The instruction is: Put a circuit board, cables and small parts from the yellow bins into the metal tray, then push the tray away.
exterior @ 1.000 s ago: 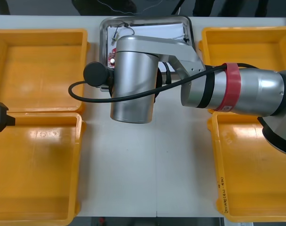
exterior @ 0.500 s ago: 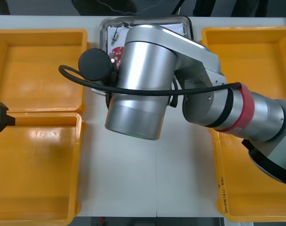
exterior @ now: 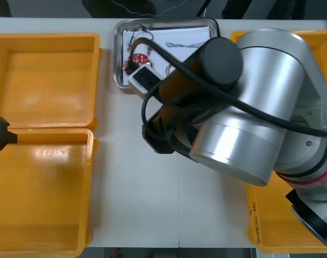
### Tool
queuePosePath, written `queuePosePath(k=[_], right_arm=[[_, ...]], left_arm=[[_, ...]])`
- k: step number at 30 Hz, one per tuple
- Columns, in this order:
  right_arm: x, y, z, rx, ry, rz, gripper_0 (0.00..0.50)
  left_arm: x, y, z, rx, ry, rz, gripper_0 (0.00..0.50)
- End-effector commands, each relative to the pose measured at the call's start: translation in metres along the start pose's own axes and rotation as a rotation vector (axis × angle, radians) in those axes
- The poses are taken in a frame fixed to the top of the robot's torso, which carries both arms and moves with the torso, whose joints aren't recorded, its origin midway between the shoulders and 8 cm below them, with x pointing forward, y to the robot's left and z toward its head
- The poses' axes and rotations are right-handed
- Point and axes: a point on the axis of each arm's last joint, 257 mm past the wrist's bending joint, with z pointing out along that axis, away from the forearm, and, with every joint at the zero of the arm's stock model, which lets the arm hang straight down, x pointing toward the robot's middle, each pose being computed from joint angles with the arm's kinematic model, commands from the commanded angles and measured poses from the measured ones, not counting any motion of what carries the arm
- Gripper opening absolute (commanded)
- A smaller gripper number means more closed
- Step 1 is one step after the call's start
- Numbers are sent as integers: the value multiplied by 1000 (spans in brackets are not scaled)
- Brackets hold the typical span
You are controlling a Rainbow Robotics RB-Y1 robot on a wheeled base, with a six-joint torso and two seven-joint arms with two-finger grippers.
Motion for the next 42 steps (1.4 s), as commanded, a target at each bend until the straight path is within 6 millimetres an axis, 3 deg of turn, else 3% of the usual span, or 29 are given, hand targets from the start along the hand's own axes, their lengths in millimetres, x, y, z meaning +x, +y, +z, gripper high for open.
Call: queuePosePath(k=[1,11,19,32,42], right_arm=[[10,-39,-15,36,-39,216,500],[45,-125,-33,133,-39,479,500],[91,-188,-57,167,1,632,500],[152,-249,-69,263,70,809,500],[206,-272,-74,304,176,860,500]], left_arm=[[-4,15,-14,-47,-23,101,500],[-4,15,-14,-47,-23,101,500],[-4,15,-14,-47,-23,101,500],[-4,15,-14,-47,-23,101,500],[-4,15,-14,-47,-23,101,500]])
